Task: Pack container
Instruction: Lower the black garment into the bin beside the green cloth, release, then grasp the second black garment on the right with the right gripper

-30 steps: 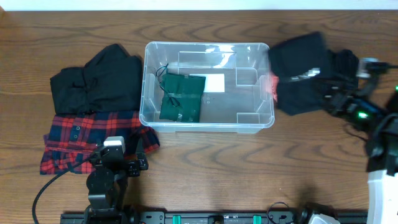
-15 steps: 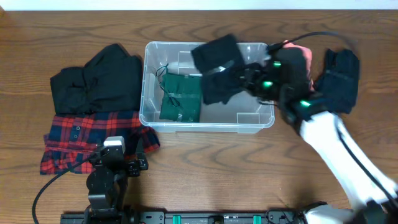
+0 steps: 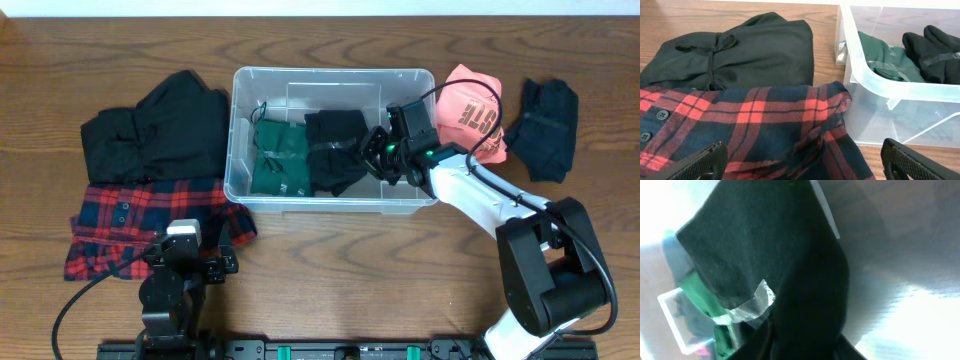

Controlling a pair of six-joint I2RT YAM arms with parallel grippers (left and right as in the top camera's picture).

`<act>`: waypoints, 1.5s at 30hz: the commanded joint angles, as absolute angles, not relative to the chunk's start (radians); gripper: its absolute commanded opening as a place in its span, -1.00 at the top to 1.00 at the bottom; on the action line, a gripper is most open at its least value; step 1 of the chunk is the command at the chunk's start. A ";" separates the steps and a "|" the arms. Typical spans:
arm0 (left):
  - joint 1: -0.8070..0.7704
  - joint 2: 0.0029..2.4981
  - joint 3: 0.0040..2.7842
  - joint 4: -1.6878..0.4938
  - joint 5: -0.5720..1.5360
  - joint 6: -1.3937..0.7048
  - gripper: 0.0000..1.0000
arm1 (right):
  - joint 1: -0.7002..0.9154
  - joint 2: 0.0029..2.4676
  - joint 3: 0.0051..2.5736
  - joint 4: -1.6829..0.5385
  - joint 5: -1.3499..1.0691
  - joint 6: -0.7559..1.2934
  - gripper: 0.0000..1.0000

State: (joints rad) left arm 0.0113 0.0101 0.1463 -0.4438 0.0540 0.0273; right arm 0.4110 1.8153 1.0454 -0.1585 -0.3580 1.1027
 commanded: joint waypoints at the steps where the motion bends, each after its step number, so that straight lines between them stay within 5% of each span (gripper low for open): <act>1: 0.014 0.003 0.128 -0.443 0.064 0.041 -0.96 | 0.421 1.790 1.055 -0.161 -0.319 0.944 0.38; 10: 0.014 0.003 0.128 -0.443 0.064 0.041 -0.95 | 0.371 1.487 1.121 -0.326 -0.219 0.409 -0.11; 15: 0.014 0.003 0.128 -0.443 0.064 0.041 -0.96 | 0.256 1.288 1.133 -0.467 -0.211 0.379 -0.38; 21: 0.014 0.003 0.128 -0.443 0.064 0.041 -0.96 | -0.096 1.183 1.133 -0.623 -0.208 0.376 -0.50; 30: 0.014 0.003 0.128 -0.443 0.064 0.041 -0.96 | -0.590 1.453 1.131 -0.613 -0.305 0.299 -0.79; 37: 0.014 0.003 0.128 -0.443 0.064 0.041 -0.96 | -0.697 1.740 1.131 -0.419 -0.535 0.250 -0.76; 45: 0.014 0.003 0.128 -0.443 0.064 0.041 -0.96 | -0.693 1.932 1.131 -0.290 -0.528 0.255 -0.74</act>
